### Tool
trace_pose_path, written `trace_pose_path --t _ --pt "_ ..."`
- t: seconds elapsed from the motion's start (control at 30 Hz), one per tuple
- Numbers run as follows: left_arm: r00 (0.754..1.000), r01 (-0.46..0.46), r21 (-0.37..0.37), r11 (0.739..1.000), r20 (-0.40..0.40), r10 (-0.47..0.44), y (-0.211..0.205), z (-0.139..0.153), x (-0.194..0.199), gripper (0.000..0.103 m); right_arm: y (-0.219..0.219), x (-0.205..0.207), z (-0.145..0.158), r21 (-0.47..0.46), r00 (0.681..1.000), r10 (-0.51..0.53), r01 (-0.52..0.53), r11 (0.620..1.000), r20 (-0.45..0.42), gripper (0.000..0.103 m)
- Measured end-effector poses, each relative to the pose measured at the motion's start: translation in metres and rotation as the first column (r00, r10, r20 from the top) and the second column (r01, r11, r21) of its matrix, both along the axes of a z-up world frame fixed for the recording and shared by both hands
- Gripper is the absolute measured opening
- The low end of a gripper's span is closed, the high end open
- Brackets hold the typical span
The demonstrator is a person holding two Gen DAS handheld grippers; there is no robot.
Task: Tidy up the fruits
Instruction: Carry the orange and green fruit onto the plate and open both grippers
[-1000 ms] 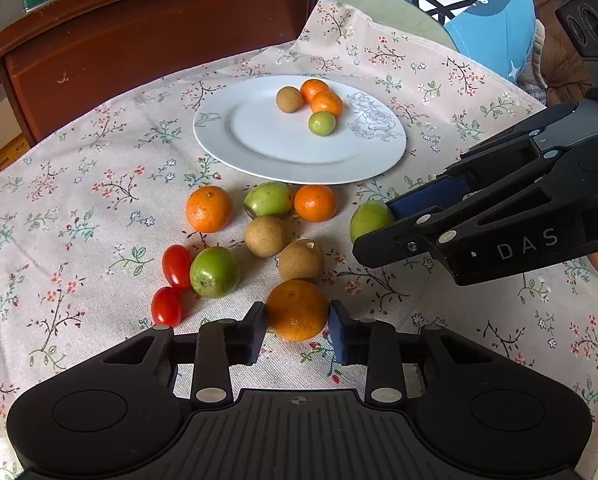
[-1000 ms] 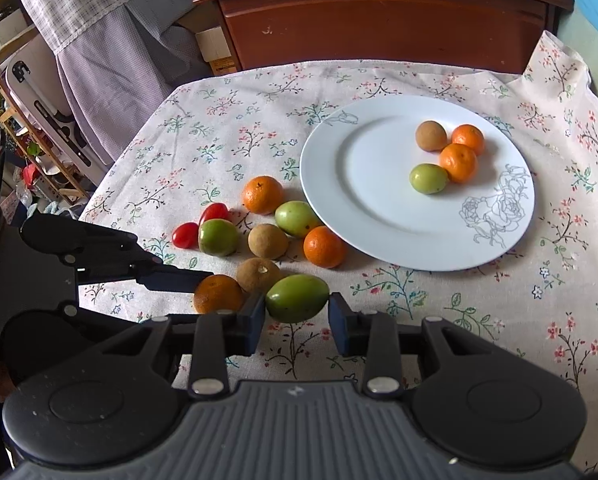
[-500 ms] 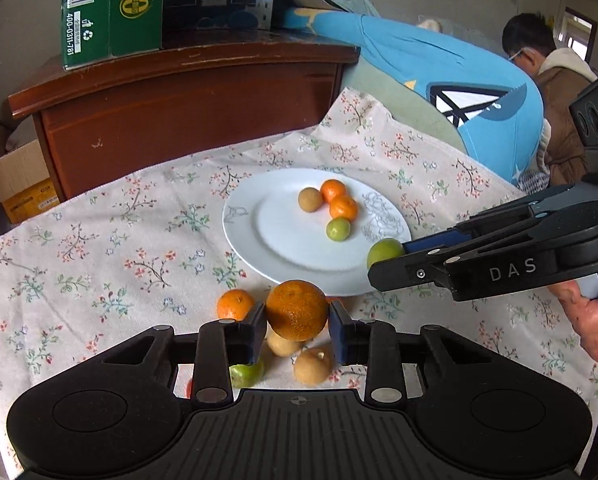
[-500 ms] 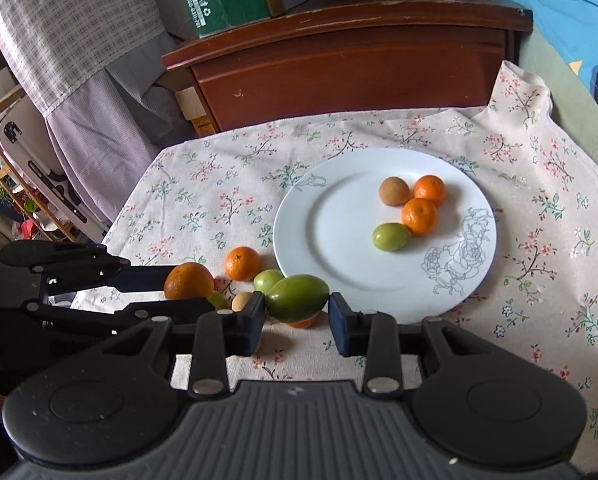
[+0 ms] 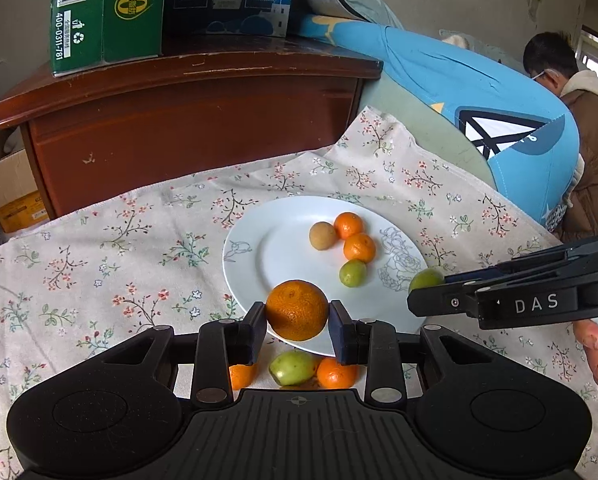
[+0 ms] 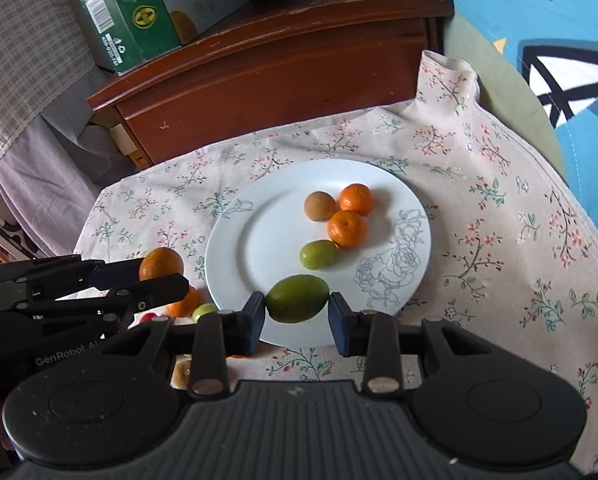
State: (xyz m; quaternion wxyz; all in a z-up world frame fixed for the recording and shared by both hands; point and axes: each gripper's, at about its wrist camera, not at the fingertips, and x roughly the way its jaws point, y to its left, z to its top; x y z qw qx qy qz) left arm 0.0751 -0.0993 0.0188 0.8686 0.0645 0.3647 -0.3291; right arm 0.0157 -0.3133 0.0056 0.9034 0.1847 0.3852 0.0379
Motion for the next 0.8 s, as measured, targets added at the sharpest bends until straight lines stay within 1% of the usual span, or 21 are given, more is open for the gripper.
trace_pose_path --t 0.3,0.4,0.5,0.67,0.73,0.77,0.8 --pt "0.999 -0.012 -0.001 1.000 -0.040 0.012 -0.016 -0.014 0.018 0.031 -0.003 0.012 -0.013 0.039 0.997 -0.061 0.063 0.997 -0.044 0.035" --pt "0.998 -0.028 0.000 1.000 -0.048 0.028 -0.018 -0.016 0.023 0.031 -0.003 0.017 -0.016 0.035 0.994 -0.091 0.093 0.995 -0.055 0.035" --pt "0.998 -0.055 -0.012 0.998 -0.041 0.054 -0.018 -0.014 0.027 0.033 -0.006 0.019 -0.015 0.052 0.992 -0.119 0.121 0.991 -0.042 0.036" --pt "0.996 -0.085 -0.032 0.996 -0.034 0.083 -0.013 -0.001 0.030 0.035 -0.009 0.019 -0.010 0.067 0.991 -0.132 0.132 0.989 -0.008 0.037" --pt "0.995 -0.101 -0.028 0.995 -0.022 0.100 -0.009 0.004 0.030 0.047 -0.011 0.018 -0.008 0.078 0.991 -0.130 0.130 0.988 -0.001 0.036" --pt "0.993 -0.121 -0.022 0.992 -0.013 0.121 -0.006 0.007 0.029 0.056 -0.011 0.018 -0.008 0.083 0.992 -0.128 0.128 0.988 0.000 0.037" --pt "0.990 -0.140 -0.017 0.990 -0.006 0.140 -0.002 0.010 0.029 0.058 -0.010 0.018 -0.008 0.083 0.992 -0.123 0.123 0.989 -0.001 0.037"
